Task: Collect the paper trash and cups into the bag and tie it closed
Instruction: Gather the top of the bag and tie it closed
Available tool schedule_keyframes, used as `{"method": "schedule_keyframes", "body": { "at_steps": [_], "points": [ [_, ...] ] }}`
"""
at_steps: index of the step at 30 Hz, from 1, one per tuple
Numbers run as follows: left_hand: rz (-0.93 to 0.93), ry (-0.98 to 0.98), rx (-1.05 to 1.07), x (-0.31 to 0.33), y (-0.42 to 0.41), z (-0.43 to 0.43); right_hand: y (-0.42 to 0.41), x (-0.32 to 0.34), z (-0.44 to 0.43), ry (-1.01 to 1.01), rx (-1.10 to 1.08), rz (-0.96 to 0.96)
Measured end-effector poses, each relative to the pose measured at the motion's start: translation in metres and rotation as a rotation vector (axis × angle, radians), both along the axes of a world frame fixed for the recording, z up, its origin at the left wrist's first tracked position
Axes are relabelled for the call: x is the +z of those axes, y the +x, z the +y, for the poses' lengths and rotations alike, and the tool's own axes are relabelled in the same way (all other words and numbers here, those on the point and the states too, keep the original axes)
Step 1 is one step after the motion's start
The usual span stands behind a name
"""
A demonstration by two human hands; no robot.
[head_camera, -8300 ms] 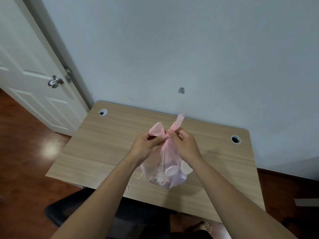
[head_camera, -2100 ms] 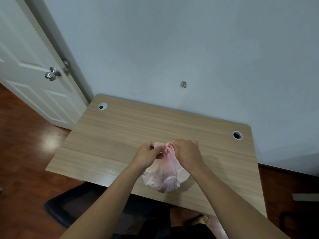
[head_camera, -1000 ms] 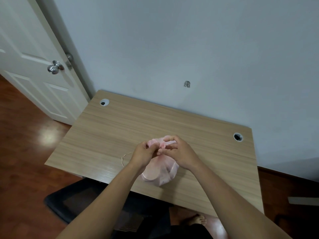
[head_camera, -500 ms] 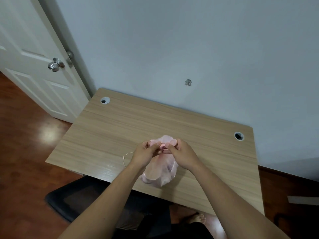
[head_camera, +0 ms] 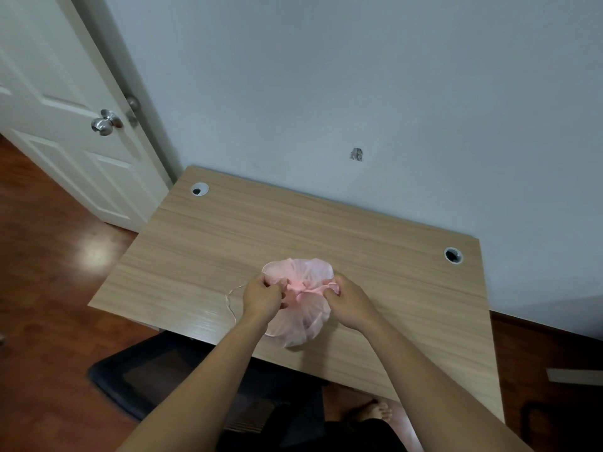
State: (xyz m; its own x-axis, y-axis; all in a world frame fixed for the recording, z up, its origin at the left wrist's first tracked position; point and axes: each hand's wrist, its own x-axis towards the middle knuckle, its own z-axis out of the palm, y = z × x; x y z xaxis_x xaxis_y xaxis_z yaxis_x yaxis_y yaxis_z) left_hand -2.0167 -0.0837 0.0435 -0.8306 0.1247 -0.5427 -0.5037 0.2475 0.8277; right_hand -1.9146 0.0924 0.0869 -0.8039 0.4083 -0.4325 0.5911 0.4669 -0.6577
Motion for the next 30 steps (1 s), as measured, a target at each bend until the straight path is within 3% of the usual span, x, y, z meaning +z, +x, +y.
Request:
{"method": "schedule_keyframes", "body": {
  "at_steps": [3,8,11,17,22,26,30],
  "points": [
    [0.097,-0.092,-0.038,-0.003,0.006,-0.001,0.001,-0.003,-0.007,-0.062,-0.050,-0.042],
    [0.297,-0.062,-0.260,-0.004,0.020,-0.015,0.001,0.000,-0.017,-0.541,-0.300,0.051],
    [0.494,-0.098,-0.394,0.000,0.034,-0.022,0.004,0.004,-0.017,-0.682,-0.366,0.076],
    [0.652,-0.270,-0.422,0.011,0.076,-0.022,0.010,0.016,-0.017,-0.960,-0.420,0.145],
    [0.643,-0.348,-0.341,0.042,0.109,-0.026,0.020,0.034,-0.012,-1.051,-0.328,0.195],
    [0.767,-0.429,-0.261,0.079,0.123,-0.040,0.028,0.052,-0.017,-1.105,-0.139,0.202],
    [0.808,-0.442,-0.132,0.121,0.133,-0.061,0.027,0.070,-0.033,-0.849,0.049,0.218]
  ]
}}
